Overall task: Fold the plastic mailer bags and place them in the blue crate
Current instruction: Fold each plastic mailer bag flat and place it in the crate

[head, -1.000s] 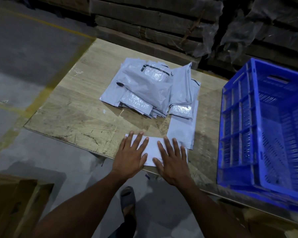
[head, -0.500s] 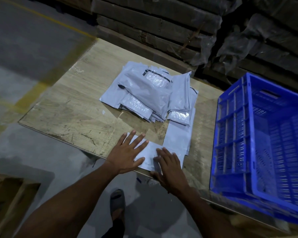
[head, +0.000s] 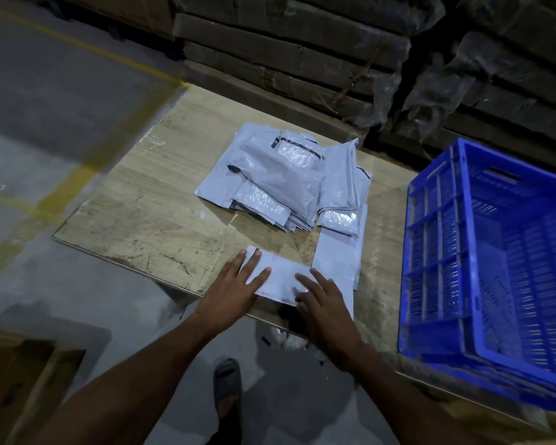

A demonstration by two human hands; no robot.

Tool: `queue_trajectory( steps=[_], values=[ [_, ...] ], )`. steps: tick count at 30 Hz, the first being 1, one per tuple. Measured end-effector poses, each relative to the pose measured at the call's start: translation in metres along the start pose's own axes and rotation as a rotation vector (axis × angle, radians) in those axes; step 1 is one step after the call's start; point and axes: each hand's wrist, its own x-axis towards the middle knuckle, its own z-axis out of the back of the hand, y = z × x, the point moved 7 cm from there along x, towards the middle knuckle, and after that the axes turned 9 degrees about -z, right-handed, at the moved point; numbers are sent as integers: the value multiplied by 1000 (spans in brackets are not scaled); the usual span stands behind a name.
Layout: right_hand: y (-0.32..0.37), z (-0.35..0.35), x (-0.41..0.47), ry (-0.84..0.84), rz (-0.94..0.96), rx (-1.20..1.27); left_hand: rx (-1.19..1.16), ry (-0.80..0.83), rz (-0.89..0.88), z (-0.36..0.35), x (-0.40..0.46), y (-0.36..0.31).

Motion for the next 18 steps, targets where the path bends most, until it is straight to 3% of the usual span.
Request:
queue_trajectory(
  steps=[3,5,13,18],
  values=[
    [34,4,-22,-29,314,-101,-71,-24,48,3,4,-2],
    [39,-8,-29,5,420,-160,-96,-41,48,3,5,-8],
    [14,27,12,18,291,-139,-385,-255,142,7,-11,-2],
    [12,64,11,7,207,-45,-386,-219,237,-3,-19,-2]
  ],
)
